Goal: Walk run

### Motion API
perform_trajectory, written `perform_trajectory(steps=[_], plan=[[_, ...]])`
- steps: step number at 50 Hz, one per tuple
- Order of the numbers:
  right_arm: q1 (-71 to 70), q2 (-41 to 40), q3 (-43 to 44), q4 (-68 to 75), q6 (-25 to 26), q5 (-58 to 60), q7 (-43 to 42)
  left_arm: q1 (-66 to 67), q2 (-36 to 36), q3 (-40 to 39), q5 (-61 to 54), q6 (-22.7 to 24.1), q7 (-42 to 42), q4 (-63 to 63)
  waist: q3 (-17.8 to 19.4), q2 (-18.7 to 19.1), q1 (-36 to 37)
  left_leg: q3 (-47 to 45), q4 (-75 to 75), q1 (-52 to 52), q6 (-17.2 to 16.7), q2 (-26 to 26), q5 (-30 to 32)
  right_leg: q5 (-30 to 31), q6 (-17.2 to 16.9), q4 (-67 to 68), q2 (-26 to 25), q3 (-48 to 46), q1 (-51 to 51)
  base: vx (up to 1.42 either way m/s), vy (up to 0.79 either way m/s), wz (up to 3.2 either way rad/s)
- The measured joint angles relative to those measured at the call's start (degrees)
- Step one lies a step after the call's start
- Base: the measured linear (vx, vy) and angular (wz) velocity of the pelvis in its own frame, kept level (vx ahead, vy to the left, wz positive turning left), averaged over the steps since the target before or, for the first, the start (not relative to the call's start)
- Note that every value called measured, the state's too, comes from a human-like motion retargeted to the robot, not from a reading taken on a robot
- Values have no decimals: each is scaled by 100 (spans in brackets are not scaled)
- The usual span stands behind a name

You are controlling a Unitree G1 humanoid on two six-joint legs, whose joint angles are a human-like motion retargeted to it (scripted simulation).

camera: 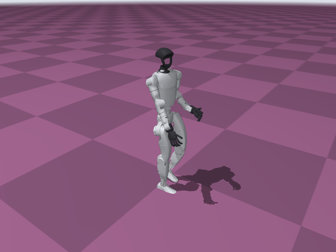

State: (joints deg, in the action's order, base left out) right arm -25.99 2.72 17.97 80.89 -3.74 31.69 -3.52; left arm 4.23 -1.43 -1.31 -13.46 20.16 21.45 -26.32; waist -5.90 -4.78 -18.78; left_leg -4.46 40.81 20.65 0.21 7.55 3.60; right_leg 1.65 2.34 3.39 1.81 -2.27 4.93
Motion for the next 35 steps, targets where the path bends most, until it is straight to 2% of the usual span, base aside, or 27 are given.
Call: perform_trajectory(steps=[5, 7, 10, 12, 15, 18, 22, 23, 25, 27, 28, 31, 32, 35], plan=[[-1143, -72, -161, -545, -123, -369, -221, 54, 12, 1, 57, -1, 61, 4, 213, 238, 275, -378, -2142, 346, 271, -307, -189, -124, 255, -71, -498, -70, -507, 58, -22, -55], [-1450, -80, -197, -694, -152, -404, -367, 58, 9, 11, 65, -2, 81, 13, 258, 274, 390, -453, -2890, 469, 330, -255, -616, -191, 353, -105, -619, -61, -717, 68, -22, -51], [-1731, -64, -269, -832, -182, -449, -550, 60, 10, 12, 106, 4, 140, 31, 277, 266, 576, -973, -3788, 560, 112, -233, -1259, -248, 445, -116, -692, -126, -1019, 84, -20, -47], [-1749, -50, -284, -865, -227, -424, -558, 60, -2, 19, 129, 1, 166, 27, 278, 278, 636, -1227, -3989, 496, -46, -214, -1512, -201, 504, -50, -780, -77, -1189, 73, -14, -31], [-1518, -38, -266, -838, -304, -346, -483, 52, -15, 27, 132, -16, 166, -8, 203, 288, 716, -1359, -3631, 412, 235, -296, -1751, 33, 441, 145, -906, 91, -1358, 96, -14, -33], [-946, -34, -199, -624, -331, -132, -358, 92, -47, -2, 131, -29, 203, -90, 24, 262, 857, -1065, -3537, 320, 407, -185, -1255, 809, -103, 484, -832, -9, -1465, 88, -11, -47], [31, -15, -207, 19, -153, 264, -122, 64, -43, -41, 66, -69, 181, -154, -37, 403, 819, -858, -3352, 51, 245, -377, -892, 2317, -1453, 1500, -944, -116, -1296, 97, -12, -9], [294, 12, -219, 232, -86, 340, -84, 35, -20, -2, 47, -71, 157, -150, -9, 512, 754, -747, -3287, -25, 312, -495, -836, 2573, -1659, 1884, -1156, -89, -1113, 82, -23, 53], [789, 119, -285, 746, 18, 440, -75, -50, 46, 64, 25, -64, 118, -129, 91, 688, 610, -494, -3191, -227, 551, -678, -757, 2676, -1726, 2742, -1631, 79, -671, 82, -20, 69], [1287, 297, -381, 1270, 191, 512, -107, -179, 56, 66, 33, -71, 123, -131, 217, 819, 517, -436, -3219, -537, 759, -657, -874, 1790, -1543, 3620, -1579, 190, -157, 80, 5, 37], [1556, 360, -421, 1497, 299, 550, -111, -234, 67, 58, 39, -77, 128, -134, 262, 872, 524, -427, -3245, -671, 788, -708, -924, 1476, -1317, 3870, -1449, 93, 60, 71, -3, 7], [2619, 457, -402, 1651, 538, 691, 26, -339, 129, 110, 56, -78, 85, -88, 320, 928, 355, -309, -3387, -1039, 824, -689, -1030, 695, -835, 3929, -1044, -117, 641, 74, -17, 42], [2998, 471, -328, 1651, 565, 768, 109, -352, 154, 140, 70, -67, 66, -55, 329, 931, 256, -243, -3440, -1150, 832, -655, -1058, 485, -764, 3777, -899, -196, 814, 68, -20, 87], [4082, 514, -54, 1651, 534, 988, 473, -373, 198, 228, 100, -41, 54, 49, 309, 872, 74, -57, -3579, -1454, 856, -475, -1161, 232, -893, 2842, -452, -330, 1198, 73, -23, 64]])
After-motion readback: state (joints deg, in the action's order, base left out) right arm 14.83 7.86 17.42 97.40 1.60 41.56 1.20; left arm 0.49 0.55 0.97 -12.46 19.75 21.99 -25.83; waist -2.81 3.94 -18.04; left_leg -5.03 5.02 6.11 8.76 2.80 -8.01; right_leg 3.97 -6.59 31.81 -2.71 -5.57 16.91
